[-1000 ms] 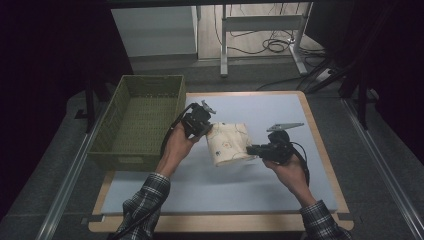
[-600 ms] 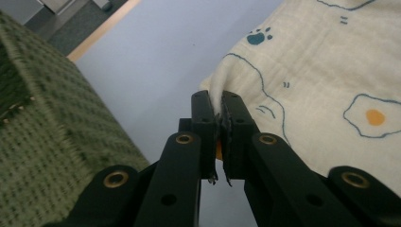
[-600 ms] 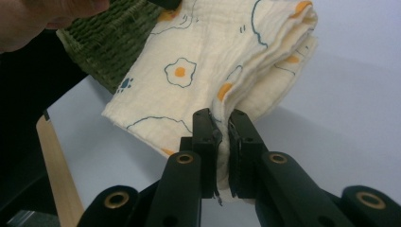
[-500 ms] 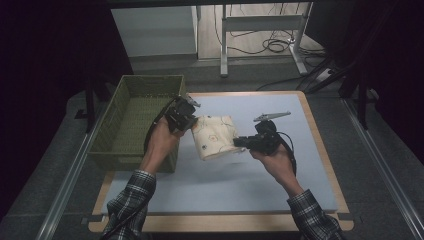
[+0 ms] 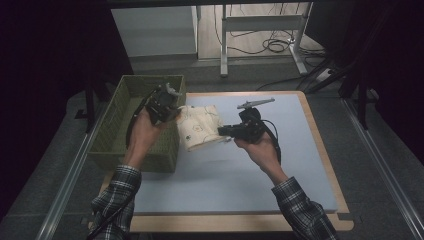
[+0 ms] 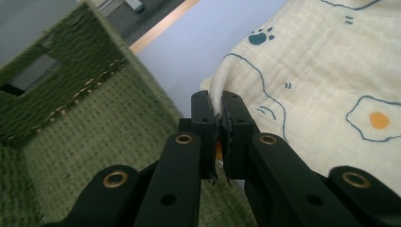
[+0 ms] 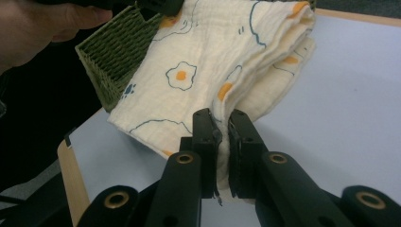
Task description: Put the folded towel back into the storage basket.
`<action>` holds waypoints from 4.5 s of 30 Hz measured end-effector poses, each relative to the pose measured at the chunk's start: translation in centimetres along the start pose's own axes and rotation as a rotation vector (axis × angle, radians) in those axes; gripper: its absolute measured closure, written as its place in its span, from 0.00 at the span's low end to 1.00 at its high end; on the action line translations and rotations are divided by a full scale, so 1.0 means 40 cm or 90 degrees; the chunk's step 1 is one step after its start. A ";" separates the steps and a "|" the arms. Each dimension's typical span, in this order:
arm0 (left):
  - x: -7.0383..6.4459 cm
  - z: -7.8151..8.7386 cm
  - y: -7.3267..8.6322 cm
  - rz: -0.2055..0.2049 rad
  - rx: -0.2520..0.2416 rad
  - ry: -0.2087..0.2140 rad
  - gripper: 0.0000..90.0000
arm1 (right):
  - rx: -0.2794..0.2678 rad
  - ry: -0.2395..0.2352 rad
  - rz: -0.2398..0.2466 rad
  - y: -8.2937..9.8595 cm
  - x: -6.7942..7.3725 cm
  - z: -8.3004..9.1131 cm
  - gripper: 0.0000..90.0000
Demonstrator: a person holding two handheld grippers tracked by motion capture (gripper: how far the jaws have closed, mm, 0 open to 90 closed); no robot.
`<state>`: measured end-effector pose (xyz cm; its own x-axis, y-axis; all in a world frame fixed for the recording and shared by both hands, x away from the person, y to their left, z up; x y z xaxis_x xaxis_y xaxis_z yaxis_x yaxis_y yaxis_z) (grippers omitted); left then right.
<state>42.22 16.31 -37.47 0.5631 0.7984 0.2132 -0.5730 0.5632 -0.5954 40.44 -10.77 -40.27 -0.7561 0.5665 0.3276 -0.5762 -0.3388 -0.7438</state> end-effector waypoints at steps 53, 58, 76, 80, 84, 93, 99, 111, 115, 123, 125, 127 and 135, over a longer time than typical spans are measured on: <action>0.294 0.071 0.258 0.104 0.063 -0.167 0.94 | 0.061 -0.014 0.053 -0.139 0.277 -0.463 0.92; 0.306 0.062 0.272 0.109 0.066 -0.168 0.94 | 0.072 -0.003 0.057 -0.139 0.286 -0.495 0.91; 0.261 -0.058 0.243 0.069 0.091 -0.129 0.93 | 0.102 0.048 0.023 -0.096 0.265 -0.504 0.90; 0.257 -0.074 0.248 0.068 0.096 -0.122 0.93 | 0.103 0.053 0.021 -0.095 0.266 -0.504 0.88; 0.254 -0.090 0.254 0.071 0.101 -0.115 0.92 | 0.106 0.054 0.023 -0.095 0.269 -0.505 0.82; 0.247 -0.113 0.258 0.085 0.100 -0.093 0.60 | 0.091 0.043 0.044 -0.119 0.278 -0.473 0.66; 0.252 -0.101 0.259 0.118 0.087 -0.067 0.49 | 0.085 0.054 0.073 -0.126 0.281 -0.451 0.60; 0.265 -0.088 0.268 0.184 0.068 0.007 0.33 | 0.095 0.065 0.140 -0.119 0.289 -0.407 0.42; 0.263 -0.085 0.268 0.185 0.056 0.020 0.29 | 0.092 0.066 0.150 -0.117 0.287 -0.390 0.38; 0.248 -0.077 0.253 0.196 0.041 0.047 0.19 | 0.077 0.061 0.166 -0.115 0.277 -0.344 0.28; 0.243 -0.075 0.248 0.193 0.039 0.050 0.17 | 0.072 0.066 0.175 -0.111 0.273 -0.333 0.26; 0.238 -0.073 0.244 0.193 0.040 0.053 0.14 | 0.064 0.064 0.173 -0.105 0.261 -0.315 0.23; 0.214 -0.068 0.226 0.201 0.032 0.079 0.10 | 0.064 0.062 0.174 -0.078 0.227 -0.281 0.18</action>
<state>43.48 27.66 -43.13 0.4201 0.9045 -0.0732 -0.7575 0.3051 -0.5771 38.85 3.86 -41.54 -0.8569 0.5118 0.0615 -0.3864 -0.5590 -0.7337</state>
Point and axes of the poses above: each handheld gripper's, and its own axes: z roughly backward along the jaws, y roughly out of its underside, x roughly to its left, the point moved 1 cm from there along -z, roughly forward along the jaws, and after that the axes turned 2 degrees about x, right-handed, at the moved point
